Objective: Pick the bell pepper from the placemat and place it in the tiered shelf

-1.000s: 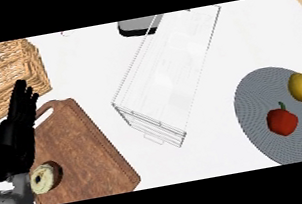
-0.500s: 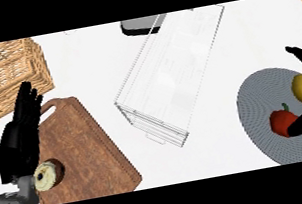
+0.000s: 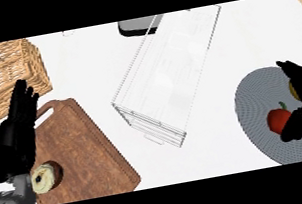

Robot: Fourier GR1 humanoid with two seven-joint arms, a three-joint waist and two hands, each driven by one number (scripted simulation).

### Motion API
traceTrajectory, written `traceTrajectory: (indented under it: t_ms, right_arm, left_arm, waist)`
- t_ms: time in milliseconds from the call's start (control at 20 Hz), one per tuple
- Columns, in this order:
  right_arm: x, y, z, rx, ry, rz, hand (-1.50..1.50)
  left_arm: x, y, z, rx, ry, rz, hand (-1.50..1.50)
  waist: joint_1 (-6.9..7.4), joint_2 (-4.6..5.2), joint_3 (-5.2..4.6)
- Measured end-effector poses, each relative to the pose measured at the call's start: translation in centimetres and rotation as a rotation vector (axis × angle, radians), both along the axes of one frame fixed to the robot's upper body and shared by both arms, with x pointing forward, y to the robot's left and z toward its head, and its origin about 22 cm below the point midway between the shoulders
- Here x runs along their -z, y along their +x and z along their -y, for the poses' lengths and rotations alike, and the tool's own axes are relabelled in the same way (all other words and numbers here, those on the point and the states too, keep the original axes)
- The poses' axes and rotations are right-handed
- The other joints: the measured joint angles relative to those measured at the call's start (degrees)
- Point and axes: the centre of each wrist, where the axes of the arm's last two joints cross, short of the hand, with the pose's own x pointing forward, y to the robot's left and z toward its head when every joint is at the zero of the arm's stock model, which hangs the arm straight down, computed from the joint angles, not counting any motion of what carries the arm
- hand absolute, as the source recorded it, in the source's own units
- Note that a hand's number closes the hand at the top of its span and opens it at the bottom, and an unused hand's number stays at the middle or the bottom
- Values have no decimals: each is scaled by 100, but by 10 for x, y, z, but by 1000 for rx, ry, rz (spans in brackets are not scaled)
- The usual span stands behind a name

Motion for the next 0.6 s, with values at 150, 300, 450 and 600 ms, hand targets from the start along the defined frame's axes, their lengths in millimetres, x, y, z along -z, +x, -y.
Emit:
traceTrajectory:
  t_ms: [150,300,450,600]
  right_arm:
    - [13,0,3,22,-13,-15,-150]
    - [15,-1,6,30,-8,-9,-150]
    - [25,-2,16,44,-10,-24,-150]
    - [34,-1,14,52,-12,-34,-150]
  left_arm:
    - [-1,-3,-3,-5,0,-5,0]
    - [6,-1,-1,-11,3,-8,0]
    - [0,3,-6,-13,0,-7,0]
    - [4,0,-4,-12,-1,-8,0]
  waist:
    - [-21,-5,3]
    - [-41,-7,2]
    - [-50,-7,3]
    - [-48,-7,4]
